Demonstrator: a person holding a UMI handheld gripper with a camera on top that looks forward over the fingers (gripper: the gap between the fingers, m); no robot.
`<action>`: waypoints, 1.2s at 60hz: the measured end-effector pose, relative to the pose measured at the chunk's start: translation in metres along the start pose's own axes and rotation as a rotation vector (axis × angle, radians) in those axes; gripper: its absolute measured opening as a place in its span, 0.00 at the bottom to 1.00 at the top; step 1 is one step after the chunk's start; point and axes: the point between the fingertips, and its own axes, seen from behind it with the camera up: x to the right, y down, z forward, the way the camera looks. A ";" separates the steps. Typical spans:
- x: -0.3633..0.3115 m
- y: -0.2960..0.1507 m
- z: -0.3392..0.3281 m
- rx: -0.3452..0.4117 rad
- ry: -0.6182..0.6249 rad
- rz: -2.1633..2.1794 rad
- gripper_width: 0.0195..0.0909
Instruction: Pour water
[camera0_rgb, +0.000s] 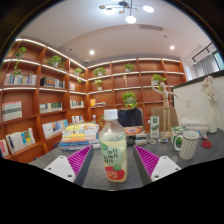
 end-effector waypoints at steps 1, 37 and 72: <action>0.001 0.001 0.005 -0.003 0.008 -0.004 0.87; 0.015 0.006 0.048 0.008 0.072 -0.037 0.24; 0.147 -0.087 0.055 0.184 -0.048 1.279 0.23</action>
